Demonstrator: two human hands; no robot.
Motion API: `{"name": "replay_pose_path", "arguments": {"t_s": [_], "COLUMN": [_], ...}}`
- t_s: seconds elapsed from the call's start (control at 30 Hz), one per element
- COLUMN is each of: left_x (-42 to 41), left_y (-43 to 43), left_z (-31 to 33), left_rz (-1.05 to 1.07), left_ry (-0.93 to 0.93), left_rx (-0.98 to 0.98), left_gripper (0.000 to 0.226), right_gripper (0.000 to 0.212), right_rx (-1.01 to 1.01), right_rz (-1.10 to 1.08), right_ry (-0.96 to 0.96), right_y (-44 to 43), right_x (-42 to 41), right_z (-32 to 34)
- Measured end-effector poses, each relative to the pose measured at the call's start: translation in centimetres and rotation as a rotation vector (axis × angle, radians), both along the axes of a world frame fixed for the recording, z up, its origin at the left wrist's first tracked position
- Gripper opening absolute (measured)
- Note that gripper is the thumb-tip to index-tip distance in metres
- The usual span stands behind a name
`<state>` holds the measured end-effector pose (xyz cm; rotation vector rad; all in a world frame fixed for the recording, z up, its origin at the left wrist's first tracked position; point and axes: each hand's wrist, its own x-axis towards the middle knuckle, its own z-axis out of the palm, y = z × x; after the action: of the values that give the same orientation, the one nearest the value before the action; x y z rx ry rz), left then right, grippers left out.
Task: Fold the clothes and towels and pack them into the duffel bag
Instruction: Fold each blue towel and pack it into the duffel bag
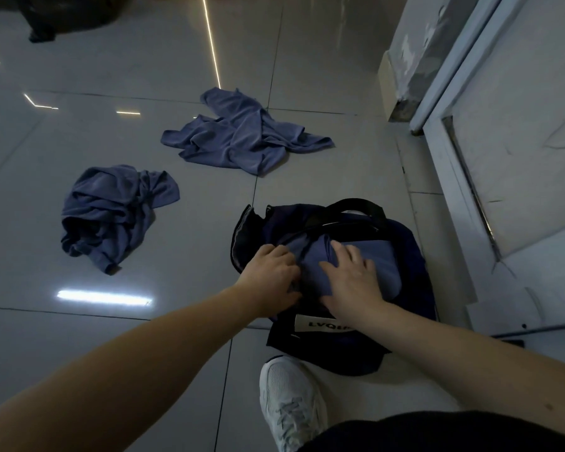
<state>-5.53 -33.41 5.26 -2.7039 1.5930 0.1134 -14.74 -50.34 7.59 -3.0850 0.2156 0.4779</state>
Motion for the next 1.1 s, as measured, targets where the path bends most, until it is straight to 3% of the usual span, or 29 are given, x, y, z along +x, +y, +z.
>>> {"name": "replay_pose_path", "arguments": {"t_s": [0.13,0.2,0.3,0.43,0.67,1.1], "left_x": [0.5,0.5,0.7,0.9,0.8,0.0], "left_y": [0.5,0.5,0.9,1.7,2.7,4.2], "left_z": [0.9,0.9,0.9,0.9,0.7,1.1], "left_rz": [0.008,-0.006,-0.013,-0.035,0.025,0.177], "left_ry": [0.023,0.035,0.046,0.069,0.086,0.004], "left_rx": [0.209,0.258,0.240,0.170,-0.018,0.198], "left_gripper": [0.042,0.039,0.037,0.041,0.045,0.049], "right_gripper": [0.072,0.072,0.081,0.090,0.093,0.086], "right_rx": [-0.095,-0.124,-0.097,0.035,0.011,-0.156], "right_rz": [0.140,0.198,0.304,0.384,0.445,0.504], "right_ry": [0.185,0.155,0.073,0.164,0.272,0.421], "right_y": [-0.6,-0.3,0.2,-0.7,-0.2,2.5], "right_x": [0.9,1.5,2.4,3.0,4.5,5.4], "right_z": [-0.5,-0.3,0.0,-0.8,-1.4,-2.1]}}
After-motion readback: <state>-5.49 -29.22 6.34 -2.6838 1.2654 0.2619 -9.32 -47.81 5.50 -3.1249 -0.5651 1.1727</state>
